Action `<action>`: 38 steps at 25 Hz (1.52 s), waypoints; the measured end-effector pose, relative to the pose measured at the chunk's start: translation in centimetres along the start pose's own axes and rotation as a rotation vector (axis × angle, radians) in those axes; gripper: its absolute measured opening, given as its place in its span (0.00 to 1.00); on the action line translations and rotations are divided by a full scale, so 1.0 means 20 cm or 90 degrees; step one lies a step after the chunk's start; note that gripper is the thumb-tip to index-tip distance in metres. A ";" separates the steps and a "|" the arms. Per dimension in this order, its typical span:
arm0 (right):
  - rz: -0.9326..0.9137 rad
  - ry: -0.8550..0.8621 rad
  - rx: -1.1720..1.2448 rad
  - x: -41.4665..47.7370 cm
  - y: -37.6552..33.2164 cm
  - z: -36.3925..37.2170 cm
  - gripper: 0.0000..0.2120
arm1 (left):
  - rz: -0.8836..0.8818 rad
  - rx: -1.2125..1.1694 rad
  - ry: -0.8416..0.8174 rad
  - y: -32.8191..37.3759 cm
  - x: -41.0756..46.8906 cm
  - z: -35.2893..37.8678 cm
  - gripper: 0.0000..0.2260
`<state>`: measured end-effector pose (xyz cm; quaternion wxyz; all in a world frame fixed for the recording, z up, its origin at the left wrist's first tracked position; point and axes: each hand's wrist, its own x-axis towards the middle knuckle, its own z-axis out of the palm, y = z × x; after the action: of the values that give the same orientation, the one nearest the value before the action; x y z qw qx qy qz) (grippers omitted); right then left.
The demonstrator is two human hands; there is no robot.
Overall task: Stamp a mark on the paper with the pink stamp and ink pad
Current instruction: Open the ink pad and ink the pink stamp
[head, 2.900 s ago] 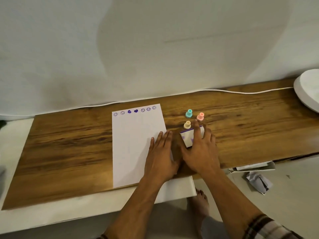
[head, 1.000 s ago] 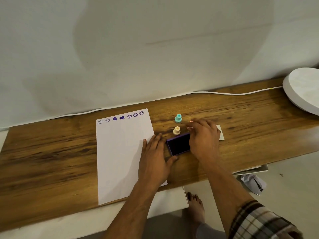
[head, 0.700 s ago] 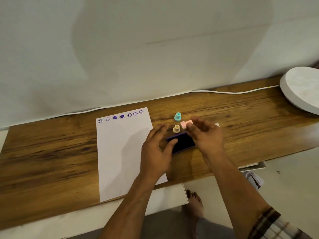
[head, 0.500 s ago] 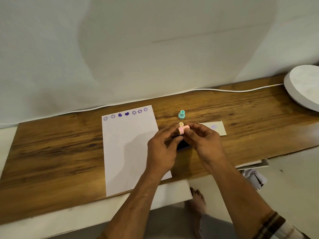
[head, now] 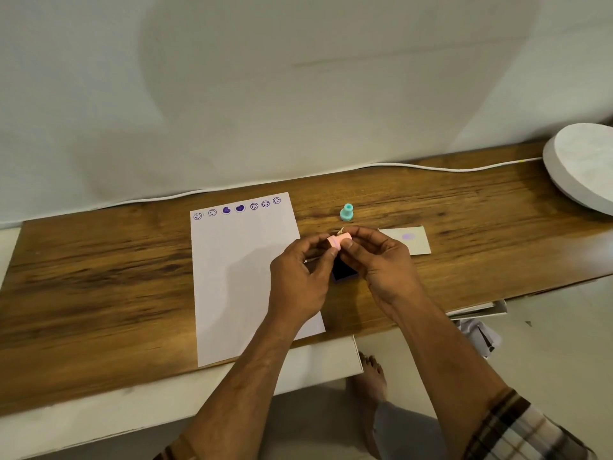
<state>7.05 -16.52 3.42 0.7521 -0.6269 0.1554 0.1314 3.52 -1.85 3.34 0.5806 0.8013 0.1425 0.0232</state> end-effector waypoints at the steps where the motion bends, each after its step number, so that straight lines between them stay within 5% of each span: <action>1: -0.002 -0.003 -0.001 0.00 0.00 0.00 0.12 | -0.011 -0.015 0.003 0.00 0.00 0.00 0.13; 10: -0.084 0.014 -0.070 0.00 -0.03 -0.02 0.14 | -0.175 -0.234 0.066 -0.03 0.05 0.02 0.05; 15: -0.151 0.076 -0.457 0.02 -0.02 -0.08 0.14 | -0.202 -0.230 0.120 -0.10 0.09 0.00 0.04; 22: -0.289 0.028 -0.761 0.03 0.03 -0.03 0.13 | -0.258 -0.190 0.116 -0.18 0.09 0.06 0.01; 38: -0.297 0.041 -0.817 0.06 0.10 0.00 0.13 | -0.269 -0.128 0.098 -0.17 0.09 0.11 0.09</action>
<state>7.43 -16.08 1.14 0.2355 -0.9692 -0.0701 0.0136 5.01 -2.50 -0.80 0.6370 0.6875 0.3478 -0.0238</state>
